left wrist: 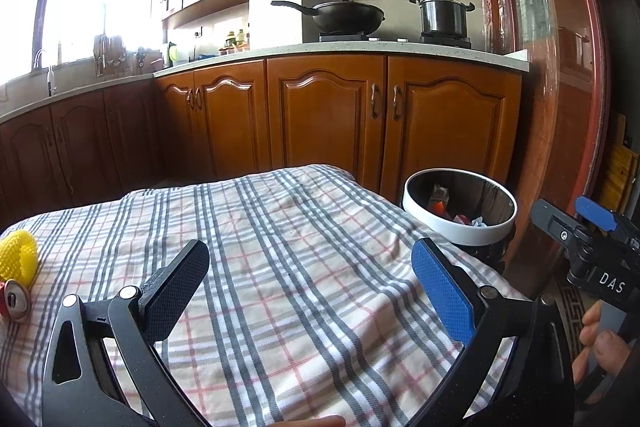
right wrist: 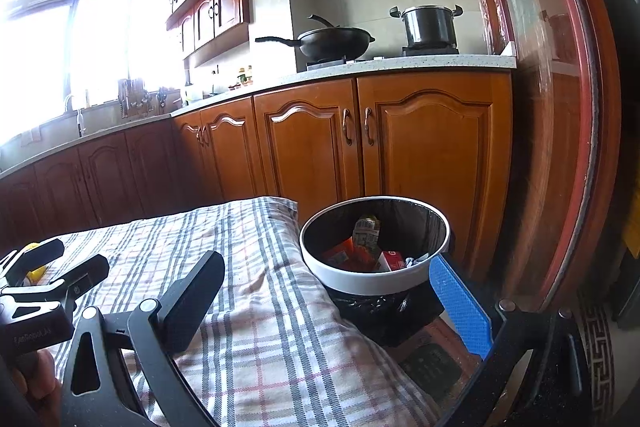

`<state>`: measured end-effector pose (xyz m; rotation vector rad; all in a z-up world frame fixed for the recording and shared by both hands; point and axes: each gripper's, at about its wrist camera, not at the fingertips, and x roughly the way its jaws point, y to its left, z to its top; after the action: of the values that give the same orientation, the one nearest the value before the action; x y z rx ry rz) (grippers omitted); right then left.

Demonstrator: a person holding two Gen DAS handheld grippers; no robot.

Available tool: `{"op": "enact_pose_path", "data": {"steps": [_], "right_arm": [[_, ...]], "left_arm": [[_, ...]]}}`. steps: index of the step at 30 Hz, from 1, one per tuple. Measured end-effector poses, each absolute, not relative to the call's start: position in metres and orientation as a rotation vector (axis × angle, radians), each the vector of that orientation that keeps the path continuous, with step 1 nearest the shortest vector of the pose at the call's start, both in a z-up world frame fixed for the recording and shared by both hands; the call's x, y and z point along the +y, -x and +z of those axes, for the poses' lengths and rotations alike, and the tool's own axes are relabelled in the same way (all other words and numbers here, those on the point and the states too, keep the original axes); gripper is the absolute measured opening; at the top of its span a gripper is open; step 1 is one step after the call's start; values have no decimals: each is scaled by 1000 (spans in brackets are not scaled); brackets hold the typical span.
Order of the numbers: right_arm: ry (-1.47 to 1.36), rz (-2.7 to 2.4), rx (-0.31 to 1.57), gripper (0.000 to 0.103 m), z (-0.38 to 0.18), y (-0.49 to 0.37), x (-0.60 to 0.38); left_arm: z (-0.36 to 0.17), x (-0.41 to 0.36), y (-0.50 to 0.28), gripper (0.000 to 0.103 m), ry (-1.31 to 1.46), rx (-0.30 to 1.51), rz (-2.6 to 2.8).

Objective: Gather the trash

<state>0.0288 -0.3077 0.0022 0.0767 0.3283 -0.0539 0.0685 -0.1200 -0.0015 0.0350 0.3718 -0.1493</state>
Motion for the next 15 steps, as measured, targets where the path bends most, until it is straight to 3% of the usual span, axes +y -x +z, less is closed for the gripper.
{"op": "enact_pose_path", "data": {"steps": [15], "right_arm": [[-68, -44, 327, 103, 4, -28, -302]], "left_arm": [[-1, -119, -68, 103, -37, 375, -156]]}}
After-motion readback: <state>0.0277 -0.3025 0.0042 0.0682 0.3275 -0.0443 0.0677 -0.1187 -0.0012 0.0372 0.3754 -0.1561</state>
